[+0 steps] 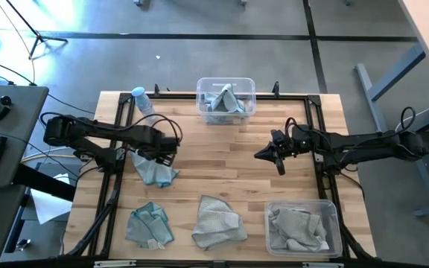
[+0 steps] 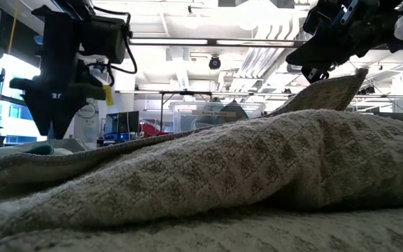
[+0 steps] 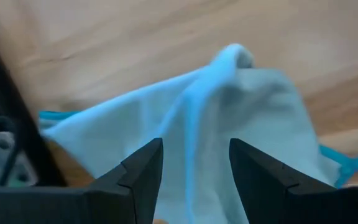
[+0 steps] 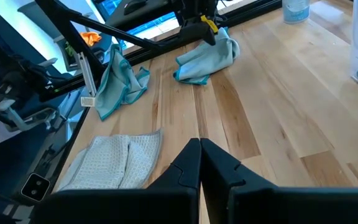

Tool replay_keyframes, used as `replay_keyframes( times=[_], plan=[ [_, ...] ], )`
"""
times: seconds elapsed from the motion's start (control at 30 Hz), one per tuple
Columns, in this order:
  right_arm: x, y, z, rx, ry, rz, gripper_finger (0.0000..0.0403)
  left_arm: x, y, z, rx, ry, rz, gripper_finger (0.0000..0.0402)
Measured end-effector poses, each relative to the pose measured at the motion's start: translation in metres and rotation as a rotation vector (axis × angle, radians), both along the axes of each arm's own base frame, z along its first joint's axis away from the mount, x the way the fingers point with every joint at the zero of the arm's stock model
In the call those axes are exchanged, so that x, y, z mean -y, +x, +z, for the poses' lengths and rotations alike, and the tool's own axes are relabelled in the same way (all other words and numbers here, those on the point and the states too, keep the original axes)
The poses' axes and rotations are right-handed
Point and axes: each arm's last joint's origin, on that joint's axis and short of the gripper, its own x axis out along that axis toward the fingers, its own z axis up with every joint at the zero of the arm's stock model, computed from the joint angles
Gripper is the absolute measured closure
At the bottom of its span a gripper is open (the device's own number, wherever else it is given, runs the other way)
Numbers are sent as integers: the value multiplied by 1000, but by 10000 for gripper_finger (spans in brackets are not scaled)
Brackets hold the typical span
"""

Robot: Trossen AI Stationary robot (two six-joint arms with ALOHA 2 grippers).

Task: Sort microfiber towel by color & place in baskets
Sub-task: Put the blue towel into the top transparent bin

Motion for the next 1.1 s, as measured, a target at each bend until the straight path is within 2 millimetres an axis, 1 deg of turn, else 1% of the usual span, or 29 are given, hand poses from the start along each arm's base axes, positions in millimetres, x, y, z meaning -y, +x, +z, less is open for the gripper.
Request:
replay_keyframes(
  times=[0.1,0.17,0.23,0.33,0.4,0.47,0.53,0.63,0.7,0.73,0.77,0.9,1.0,1.1],
  plan=[
    [0,0,0,-2,0,0,403,0,-1,-2,-1,24,11,227],
    [0,0,0,-4,0,0,403,0,-2,-9,16,26,35,227],
    [0,0,-1,-8,1,0,403,1,-5,-20,34,8,60,227],
    [0,-1,-2,-22,2,0,403,3,-8,-41,115,-50,106,227],
    [0,-1,-3,-39,4,0,403,4,-11,-49,155,-79,129,229],
    [0,-2,-5,-54,0,-1,403,4,-13,-53,156,-86,157,240],
    [0,-2,-6,-65,-1,0,403,5,-13,-52,160,-88,179,262],
    [0,-2,-7,-71,0,0,403,4,-7,-44,201,-87,133,320],
    [0,-1,-7,-75,-5,-13,403,3,3,-35,259,-63,82,369],
    [1,-1,-8,-79,-10,-26,403,2,8,-30,289,-41,59,385],
    [1,0,-8,-80,-18,-46,403,0,11,-24,315,-16,44,392],
    [4,0,-8,-86,-45,-135,403,-9,29,4,399,56,-61,394],
    [5,-1,-8,-87,-57,-167,403,-17,41,32,465,100,-171,399],
    [6,-1,-8,-89,-27,-207,403,-29,54,65,542,171,-280,400]
  ],
)
